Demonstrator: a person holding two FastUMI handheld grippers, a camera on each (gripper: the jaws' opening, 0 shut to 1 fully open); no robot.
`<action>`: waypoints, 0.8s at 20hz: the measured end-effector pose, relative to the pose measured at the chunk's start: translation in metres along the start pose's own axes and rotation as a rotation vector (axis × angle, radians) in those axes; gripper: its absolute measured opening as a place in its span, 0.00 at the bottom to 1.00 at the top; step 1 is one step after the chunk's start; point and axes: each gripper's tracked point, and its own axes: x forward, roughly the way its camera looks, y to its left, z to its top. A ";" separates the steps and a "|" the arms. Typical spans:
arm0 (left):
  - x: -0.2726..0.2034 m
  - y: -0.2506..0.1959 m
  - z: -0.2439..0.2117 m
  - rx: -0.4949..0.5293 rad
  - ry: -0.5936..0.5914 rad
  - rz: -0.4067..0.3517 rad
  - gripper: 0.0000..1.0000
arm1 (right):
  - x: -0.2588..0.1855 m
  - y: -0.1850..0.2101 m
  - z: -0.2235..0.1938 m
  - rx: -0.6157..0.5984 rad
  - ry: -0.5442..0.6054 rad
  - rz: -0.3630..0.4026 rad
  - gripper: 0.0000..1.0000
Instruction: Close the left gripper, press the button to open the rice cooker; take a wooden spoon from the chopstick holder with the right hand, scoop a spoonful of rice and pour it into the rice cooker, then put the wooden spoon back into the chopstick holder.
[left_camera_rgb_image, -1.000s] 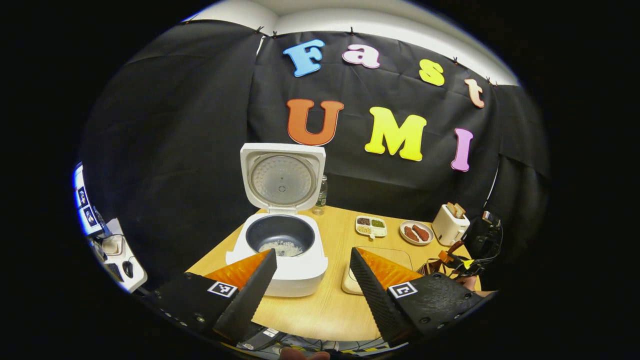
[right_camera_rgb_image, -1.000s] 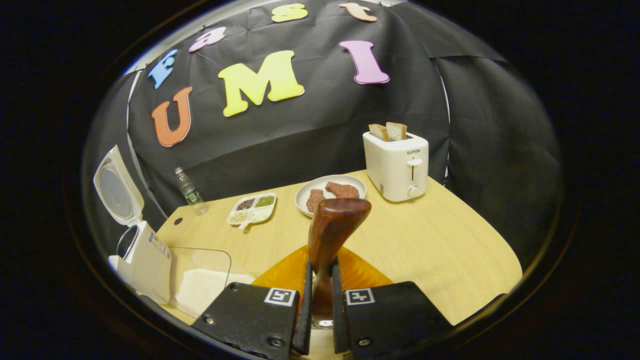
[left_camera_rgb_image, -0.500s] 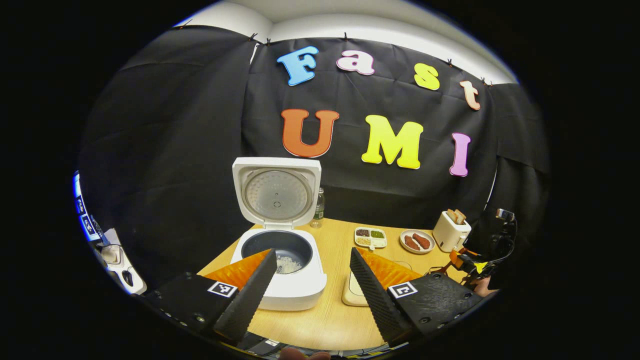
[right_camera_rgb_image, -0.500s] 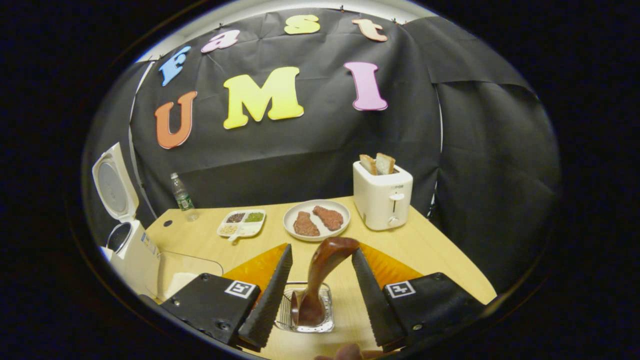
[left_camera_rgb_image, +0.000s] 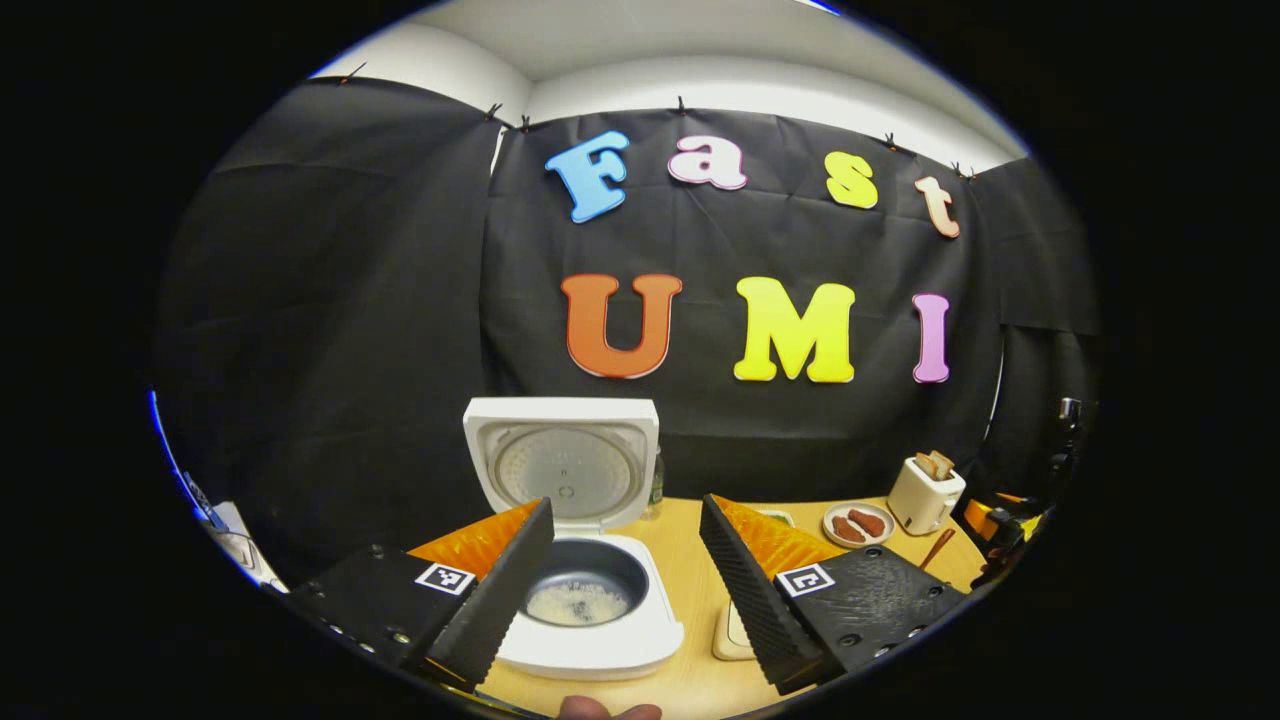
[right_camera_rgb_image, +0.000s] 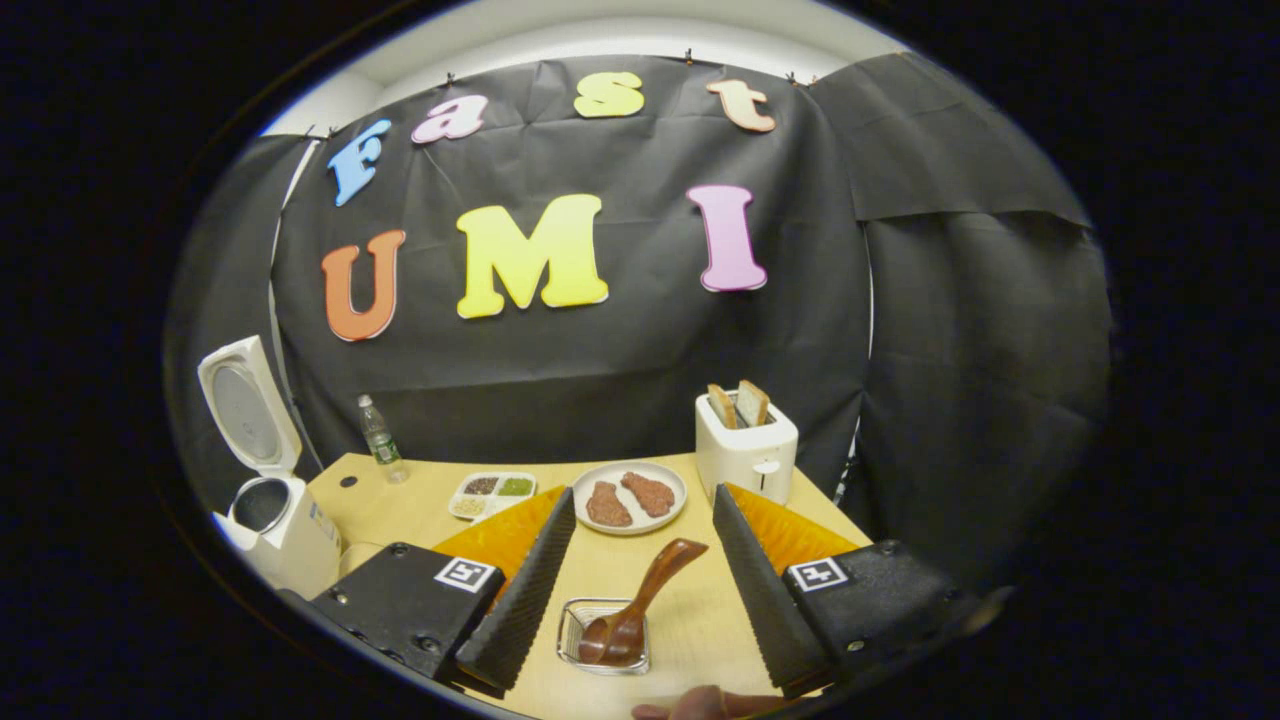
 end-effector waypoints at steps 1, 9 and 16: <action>0.012 0.004 0.015 0.010 -0.029 0.008 0.94 | -0.007 0.005 0.009 -0.003 -0.014 0.011 0.92; 0.108 0.034 0.076 0.051 -0.123 0.071 0.95 | -0.055 0.019 0.024 0.038 -0.025 0.039 0.96; 0.184 0.070 0.070 -0.009 -0.060 0.120 0.95 | -0.073 0.010 0.022 0.032 -0.022 -0.011 0.98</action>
